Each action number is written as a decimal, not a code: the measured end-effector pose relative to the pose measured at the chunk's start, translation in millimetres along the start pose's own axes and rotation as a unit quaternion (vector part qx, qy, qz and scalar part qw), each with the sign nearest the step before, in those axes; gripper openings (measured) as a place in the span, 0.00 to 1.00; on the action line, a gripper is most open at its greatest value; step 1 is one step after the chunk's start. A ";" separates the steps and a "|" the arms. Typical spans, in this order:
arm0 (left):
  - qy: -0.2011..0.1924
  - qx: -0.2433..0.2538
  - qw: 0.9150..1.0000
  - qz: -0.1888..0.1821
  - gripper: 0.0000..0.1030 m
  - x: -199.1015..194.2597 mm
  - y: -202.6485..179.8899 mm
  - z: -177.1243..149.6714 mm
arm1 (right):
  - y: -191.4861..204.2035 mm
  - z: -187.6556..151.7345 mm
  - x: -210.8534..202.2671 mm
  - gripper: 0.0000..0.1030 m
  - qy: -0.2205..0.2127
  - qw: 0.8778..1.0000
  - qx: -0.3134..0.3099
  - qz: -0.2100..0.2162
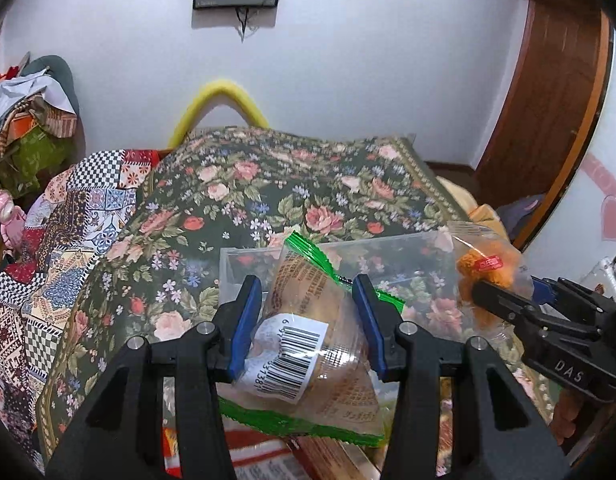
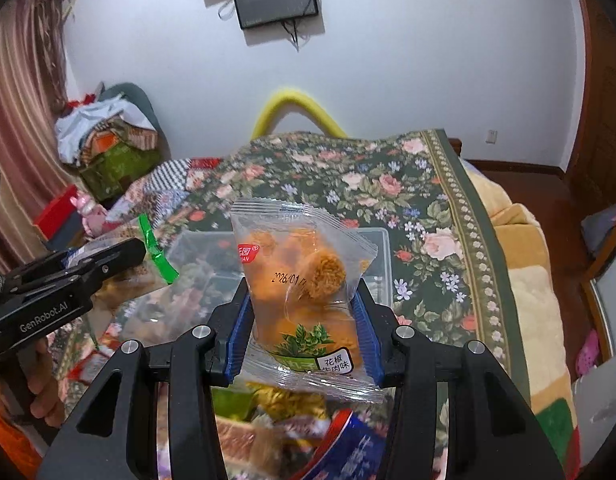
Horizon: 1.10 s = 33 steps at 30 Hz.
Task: Organize snacks
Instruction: 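Lower both held bags into the clear box and open both tools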
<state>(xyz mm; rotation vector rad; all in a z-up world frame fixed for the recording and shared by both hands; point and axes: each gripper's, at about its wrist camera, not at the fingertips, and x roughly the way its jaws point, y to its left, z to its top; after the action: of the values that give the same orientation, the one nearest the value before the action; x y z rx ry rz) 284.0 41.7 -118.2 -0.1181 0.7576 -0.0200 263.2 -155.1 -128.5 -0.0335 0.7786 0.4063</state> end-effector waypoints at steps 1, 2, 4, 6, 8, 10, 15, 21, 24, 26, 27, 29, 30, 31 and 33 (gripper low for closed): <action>0.006 0.002 1.000 0.004 0.46 6.7 -0.6 0.3 | -0.9 0.6 5.1 0.42 0.006 1.000 0.001 0.000; 0.012 0.003 1.000 0.007 0.46 13.1 -1.6 0.8 | -1.5 0.5 10.8 0.42 0.013 1.000 0.001 0.001; 0.027 0.004 1.000 0.015 0.46 25.6 -3.1 0.4 | -2.2 0.0 20.6 0.42 0.028 1.000 0.001 0.003; 0.044 0.003 0.999 0.016 0.46 38.0 -3.7 -0.5 | -1.7 -0.8 31.1 0.43 0.047 0.999 -0.001 0.002; 0.058 0.002 0.998 0.015 0.46 47.8 -3.5 -2.2 | -1.0 -2.3 41.1 0.43 0.065 0.998 -0.005 0.006; 0.069 0.003 0.997 0.016 0.46 55.6 -3.2 -3.9 | -0.3 -4.1 49.6 0.43 0.081 0.997 -0.010 0.008; 0.087 0.005 0.996 0.009 0.49 63.9 -3.1 -7.3 | -0.2 -9.2 58.8 0.43 0.098 0.995 -0.019 0.007; 0.061 0.015 0.998 0.007 0.52 37.2 -2.4 1.3 | 0.5 -5.2 52.1 0.46 0.096 0.995 -0.016 0.009; 0.041 0.017 0.999 0.006 0.56 16.3 1.1 7.6 | 4.6 0.7 34.6 0.47 0.074 0.997 -0.027 0.003; 0.028 0.014 0.999 0.005 0.60 0.3 6.2 11.6 | 7.8 5.8 20.9 0.51 0.055 0.998 -0.036 -0.004; 0.022 0.014 1.000 0.005 0.60 -8.3 9.1 13.0 | 8.3 8.7 11.6 0.55 0.043 0.998 -0.038 -0.006; 0.011 0.012 1.000 0.007 0.64 -23.8 15.6 14.6 | 9.1 12.6 -4.7 0.60 0.023 0.999 -0.038 -0.006; 0.007 0.011 1.000 0.008 0.65 -31.2 19.1 14.5 | 8.9 14.1 -13.2 0.62 0.014 0.999 -0.037 -0.005; 0.004 0.011 1.000 0.010 0.67 -38.1 22.7 13.5 | 9.1 15.1 -19.4 0.63 0.007 0.999 -0.037 -0.006; 0.002 0.014 1.000 0.016 0.68 -49.4 29.2 9.9 | 7.3 15.1 -32.7 0.65 -0.005 0.999 -0.036 -0.007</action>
<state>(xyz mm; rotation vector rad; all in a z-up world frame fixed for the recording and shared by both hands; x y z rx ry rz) 254.1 74.7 -80.6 -0.0803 0.7626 -0.0002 249.9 -156.9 -94.3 -0.1030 0.7540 0.4212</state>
